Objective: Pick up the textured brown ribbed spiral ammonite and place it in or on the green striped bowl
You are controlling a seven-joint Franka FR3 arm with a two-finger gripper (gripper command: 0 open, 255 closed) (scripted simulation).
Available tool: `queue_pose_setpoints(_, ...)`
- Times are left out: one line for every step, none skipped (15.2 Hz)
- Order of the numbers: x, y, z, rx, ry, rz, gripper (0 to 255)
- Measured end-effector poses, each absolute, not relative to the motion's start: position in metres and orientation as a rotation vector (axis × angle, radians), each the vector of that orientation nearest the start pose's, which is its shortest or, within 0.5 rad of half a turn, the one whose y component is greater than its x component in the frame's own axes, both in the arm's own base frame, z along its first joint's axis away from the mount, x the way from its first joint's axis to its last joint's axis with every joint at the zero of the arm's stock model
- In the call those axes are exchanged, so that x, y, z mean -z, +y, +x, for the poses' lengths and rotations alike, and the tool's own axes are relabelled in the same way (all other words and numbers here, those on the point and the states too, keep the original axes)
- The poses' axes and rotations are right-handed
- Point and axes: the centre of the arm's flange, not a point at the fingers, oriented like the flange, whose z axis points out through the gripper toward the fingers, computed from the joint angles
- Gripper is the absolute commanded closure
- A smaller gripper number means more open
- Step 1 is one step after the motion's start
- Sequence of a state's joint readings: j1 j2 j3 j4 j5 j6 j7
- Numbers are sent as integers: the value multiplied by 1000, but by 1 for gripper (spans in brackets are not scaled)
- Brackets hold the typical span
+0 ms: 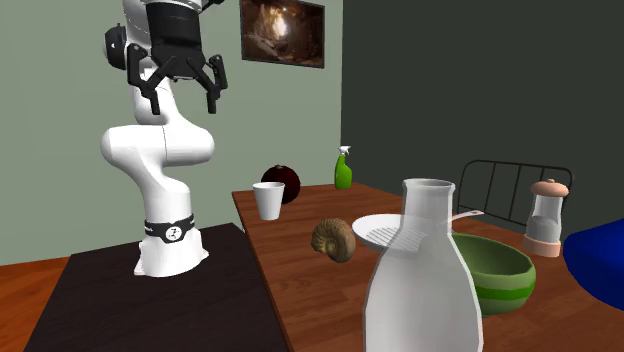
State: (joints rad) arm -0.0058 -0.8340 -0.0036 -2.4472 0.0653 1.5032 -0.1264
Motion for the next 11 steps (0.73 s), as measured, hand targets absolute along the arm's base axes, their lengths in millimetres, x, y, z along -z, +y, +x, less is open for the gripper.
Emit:
queue_pose_setpoints(-557, 4, 284, -161, -182, -3057, 0)
queue_pose_setpoints(-553, 10, 286, -159, -183, -3058, 0)
queue_pose_setpoints(-546, 18, 286, -156, -184, -3061, 0)
queue_pose_setpoints(-542, 26, 285, -151, -185, -3064, 0)
queue_pose_setpoints(-532, 39, 286, -149, -186, -3068, 0)
queue_pose_setpoints(-524, 48, 287, -144, -186, -3071, 0)
queue_pose_setpoints(-517, 61, 289, -140, -187, -3075, 0)
queue_pose_setpoints(-511, 72, 291, -134, -187, -3078, 0)
queue_pose_setpoints(-503, 82, 293, -130, -188, -3081, 0)
queue_pose_setpoints(-494, 92, 294, -125, -188, -3084, 0)
queue_pose_setpoints(-488, 103, 297, -120, -189, -3088, 0)
